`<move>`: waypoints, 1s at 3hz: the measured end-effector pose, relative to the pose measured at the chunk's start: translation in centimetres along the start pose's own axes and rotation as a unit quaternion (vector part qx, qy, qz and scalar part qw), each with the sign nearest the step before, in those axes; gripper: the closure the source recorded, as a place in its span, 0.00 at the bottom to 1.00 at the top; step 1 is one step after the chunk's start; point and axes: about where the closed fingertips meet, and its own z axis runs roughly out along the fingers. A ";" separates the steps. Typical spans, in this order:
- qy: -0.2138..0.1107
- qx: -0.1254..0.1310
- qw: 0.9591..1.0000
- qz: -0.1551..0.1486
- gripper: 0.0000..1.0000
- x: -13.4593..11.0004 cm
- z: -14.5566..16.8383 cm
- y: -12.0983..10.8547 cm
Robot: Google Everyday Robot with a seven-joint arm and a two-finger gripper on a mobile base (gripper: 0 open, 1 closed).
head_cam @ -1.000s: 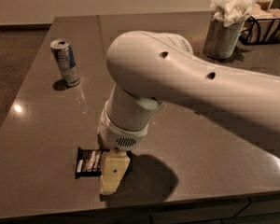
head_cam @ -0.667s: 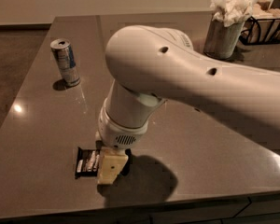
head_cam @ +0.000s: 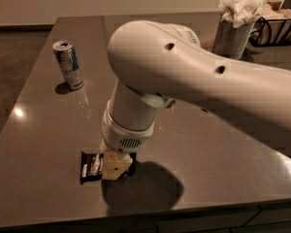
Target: Move rxbar chocolate near coke can
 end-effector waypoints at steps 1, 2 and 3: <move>-0.003 0.033 0.999 0.041 1.00 2.9 -2.9 -2.4; -0.006 0.085 0.990 0.112 1.00 8.6 -7.7 -6.6; -0.007 0.111 0.982 0.155 1.00 12.8 -10.2 -9.4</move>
Offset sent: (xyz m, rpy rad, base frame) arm 0.1511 -0.1792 0.0670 0.0464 -0.1174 -0.4872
